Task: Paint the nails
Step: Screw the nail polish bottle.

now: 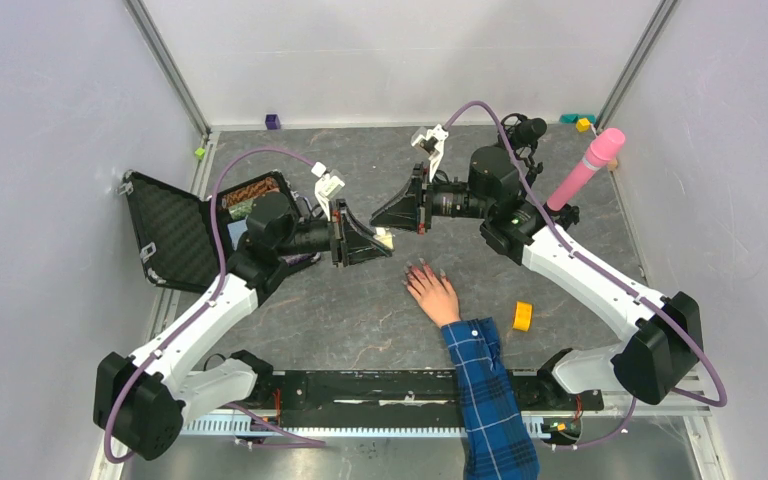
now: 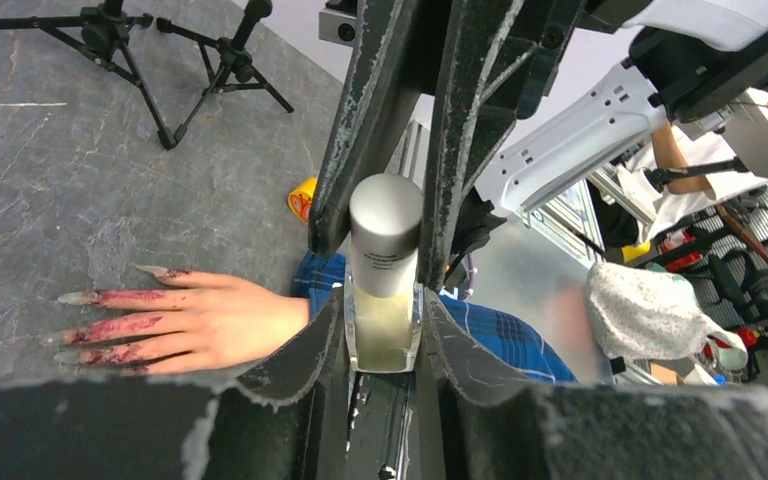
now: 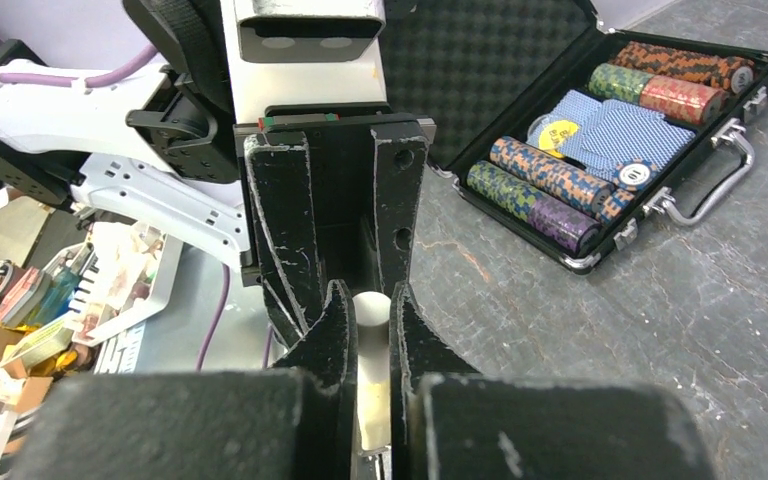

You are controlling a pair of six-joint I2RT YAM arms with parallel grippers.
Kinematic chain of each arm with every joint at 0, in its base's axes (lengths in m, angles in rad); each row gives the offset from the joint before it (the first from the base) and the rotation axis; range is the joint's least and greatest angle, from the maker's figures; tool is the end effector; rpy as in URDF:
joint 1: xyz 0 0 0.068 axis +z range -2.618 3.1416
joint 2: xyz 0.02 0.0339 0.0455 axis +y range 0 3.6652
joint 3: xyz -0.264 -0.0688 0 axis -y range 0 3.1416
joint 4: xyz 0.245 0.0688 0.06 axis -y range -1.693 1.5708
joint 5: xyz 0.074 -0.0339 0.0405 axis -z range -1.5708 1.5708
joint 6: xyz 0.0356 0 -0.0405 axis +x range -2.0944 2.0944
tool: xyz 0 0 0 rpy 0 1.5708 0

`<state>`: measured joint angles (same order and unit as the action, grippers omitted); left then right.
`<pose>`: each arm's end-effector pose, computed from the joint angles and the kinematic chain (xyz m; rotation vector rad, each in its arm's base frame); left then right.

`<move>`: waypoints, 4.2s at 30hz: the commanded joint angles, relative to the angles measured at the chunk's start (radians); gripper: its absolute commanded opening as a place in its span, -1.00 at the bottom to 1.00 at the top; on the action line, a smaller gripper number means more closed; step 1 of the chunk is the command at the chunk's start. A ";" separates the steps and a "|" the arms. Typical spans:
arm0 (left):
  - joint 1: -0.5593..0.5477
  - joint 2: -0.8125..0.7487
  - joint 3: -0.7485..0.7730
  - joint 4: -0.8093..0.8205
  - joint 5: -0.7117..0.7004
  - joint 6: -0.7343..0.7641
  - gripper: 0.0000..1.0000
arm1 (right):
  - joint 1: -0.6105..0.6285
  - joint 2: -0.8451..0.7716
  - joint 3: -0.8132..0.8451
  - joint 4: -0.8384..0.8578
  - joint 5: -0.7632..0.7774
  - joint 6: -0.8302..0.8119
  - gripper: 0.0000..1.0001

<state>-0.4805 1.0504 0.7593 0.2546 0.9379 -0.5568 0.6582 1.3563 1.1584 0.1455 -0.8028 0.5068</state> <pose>0.1957 -0.1344 0.3262 0.7391 1.6720 -1.5078 0.2331 0.2126 0.3769 -0.8163 1.6535 1.4992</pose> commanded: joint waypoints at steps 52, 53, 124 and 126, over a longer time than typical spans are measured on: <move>0.006 -0.098 0.066 -0.313 -0.551 0.136 -0.96 | 0.551 0.011 0.015 -0.183 1.436 -0.166 0.21; 0.006 -0.096 0.066 -0.312 -0.551 0.137 -0.96 | 0.551 -0.005 0.007 -0.183 1.460 -0.182 0.30; 0.000 -0.017 0.084 -0.179 -0.196 0.114 -0.96 | 0.054 -0.027 -0.094 -0.083 0.277 -0.020 -1.00; 0.003 -0.016 0.083 -0.185 -0.220 0.109 -0.96 | 0.079 -0.021 -0.089 -0.127 0.355 -0.034 -1.00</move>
<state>-0.4877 1.0630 0.7959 0.0410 0.8127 -0.4820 0.6968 1.3235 1.0473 0.1638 -0.5919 0.5346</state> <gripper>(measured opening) 0.300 0.067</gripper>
